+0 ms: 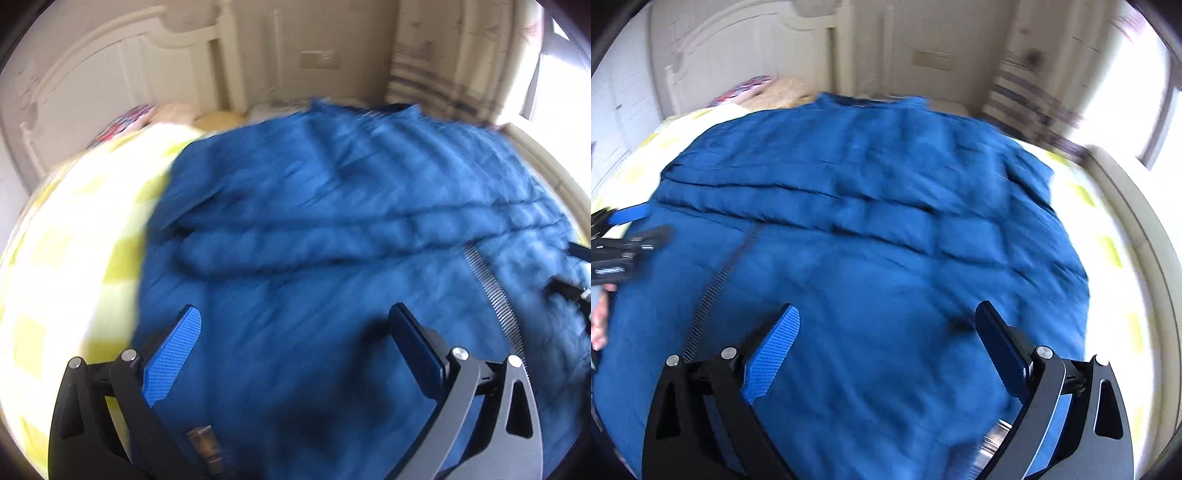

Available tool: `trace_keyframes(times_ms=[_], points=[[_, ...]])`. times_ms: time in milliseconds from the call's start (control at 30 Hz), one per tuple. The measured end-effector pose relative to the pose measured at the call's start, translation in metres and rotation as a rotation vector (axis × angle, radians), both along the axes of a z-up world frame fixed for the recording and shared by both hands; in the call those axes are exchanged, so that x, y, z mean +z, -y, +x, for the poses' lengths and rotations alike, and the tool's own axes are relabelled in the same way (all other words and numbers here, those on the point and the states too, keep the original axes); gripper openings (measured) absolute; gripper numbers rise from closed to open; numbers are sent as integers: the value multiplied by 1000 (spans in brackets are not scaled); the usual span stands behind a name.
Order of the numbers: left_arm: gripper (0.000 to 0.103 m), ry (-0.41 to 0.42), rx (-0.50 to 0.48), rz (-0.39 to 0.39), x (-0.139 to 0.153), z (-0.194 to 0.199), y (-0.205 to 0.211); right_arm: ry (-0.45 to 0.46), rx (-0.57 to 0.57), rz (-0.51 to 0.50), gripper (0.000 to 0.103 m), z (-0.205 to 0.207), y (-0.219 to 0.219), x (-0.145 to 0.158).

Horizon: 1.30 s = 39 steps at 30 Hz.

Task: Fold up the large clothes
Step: 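Press the folded jacket flat with both open grippers, then grasp the ribbed jacket hem with both grippers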

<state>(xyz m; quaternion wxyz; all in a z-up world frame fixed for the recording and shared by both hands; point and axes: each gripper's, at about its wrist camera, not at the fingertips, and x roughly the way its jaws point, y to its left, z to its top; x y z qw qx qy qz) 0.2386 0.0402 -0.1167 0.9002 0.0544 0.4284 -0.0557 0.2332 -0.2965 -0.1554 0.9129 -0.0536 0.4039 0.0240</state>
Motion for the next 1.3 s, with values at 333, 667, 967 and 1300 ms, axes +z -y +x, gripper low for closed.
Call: trace_keyframes(times_ms=[333, 667, 967, 1300], points=[[101, -25, 48, -18, 0, -10, -6, -20, -24, 76, 98, -7, 29, -13], [101, 55, -163, 123, -6, -87, 67, -15, 192, -61, 98, -76, -52, -17], [101, 39, -118, 2, 9, -112, 18, 13, 169, -102, 98, -103, -47, -3], [101, 14, -63, 3, -1, -129, -5, 14, 156, -45, 98, -125, -33, -22]])
